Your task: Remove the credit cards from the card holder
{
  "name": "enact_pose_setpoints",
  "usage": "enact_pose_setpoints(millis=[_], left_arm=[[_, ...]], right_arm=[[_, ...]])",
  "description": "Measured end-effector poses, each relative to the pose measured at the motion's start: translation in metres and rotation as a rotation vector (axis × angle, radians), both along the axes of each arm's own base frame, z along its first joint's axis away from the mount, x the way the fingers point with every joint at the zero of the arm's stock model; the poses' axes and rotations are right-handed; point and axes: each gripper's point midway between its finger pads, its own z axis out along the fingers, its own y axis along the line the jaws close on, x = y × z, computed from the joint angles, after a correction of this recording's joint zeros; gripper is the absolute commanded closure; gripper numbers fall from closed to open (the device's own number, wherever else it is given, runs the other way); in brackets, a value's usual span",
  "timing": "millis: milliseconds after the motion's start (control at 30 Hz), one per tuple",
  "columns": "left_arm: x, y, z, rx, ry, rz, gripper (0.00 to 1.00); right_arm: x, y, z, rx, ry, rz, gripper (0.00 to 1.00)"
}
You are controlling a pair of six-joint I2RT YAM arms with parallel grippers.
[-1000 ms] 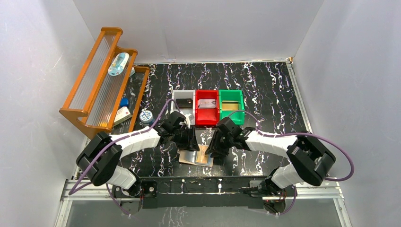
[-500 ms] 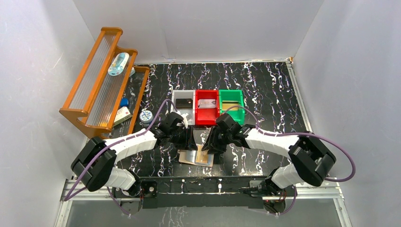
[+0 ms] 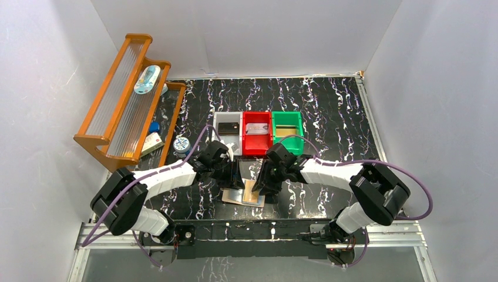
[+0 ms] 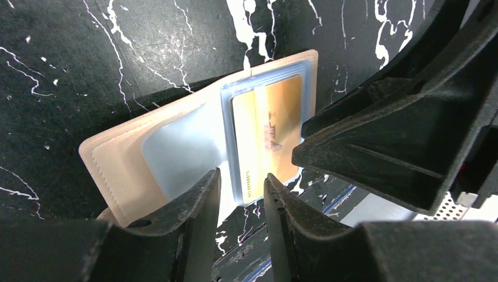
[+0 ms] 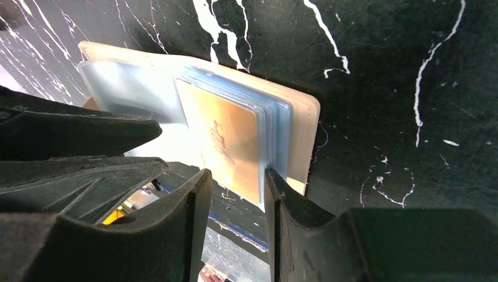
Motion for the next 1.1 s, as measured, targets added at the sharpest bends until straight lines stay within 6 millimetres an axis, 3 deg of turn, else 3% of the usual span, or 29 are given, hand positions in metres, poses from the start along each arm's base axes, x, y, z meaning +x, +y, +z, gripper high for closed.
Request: enact_pose_setpoints(millis=[167, 367, 533, 867, 1100], left_arm=[[-0.004, 0.001, -0.008, 0.017, 0.031, -0.006, 0.71], [-0.007, 0.002, -0.013, 0.022, 0.056, -0.009, 0.71], [-0.009, 0.003, -0.014, 0.024, 0.057, -0.007, 0.71], [-0.009, 0.004, -0.014, 0.019, 0.054, -0.003, 0.71], [-0.009, 0.003, -0.014, 0.010, 0.053, 0.001, 0.71]], right_arm=[[0.000, 0.001, -0.001, 0.004, 0.002, 0.006, 0.55], [0.002, -0.003, -0.002, -0.026, -0.007, -0.001, 0.49], [0.006, -0.008, 0.008, -0.037, -0.053, -0.006, 0.48], [0.010, 0.006, 0.026, 0.054, -0.087, 0.009, 0.50], [0.010, 0.012, 0.018, 0.063, -0.065, 0.020, 0.51]])
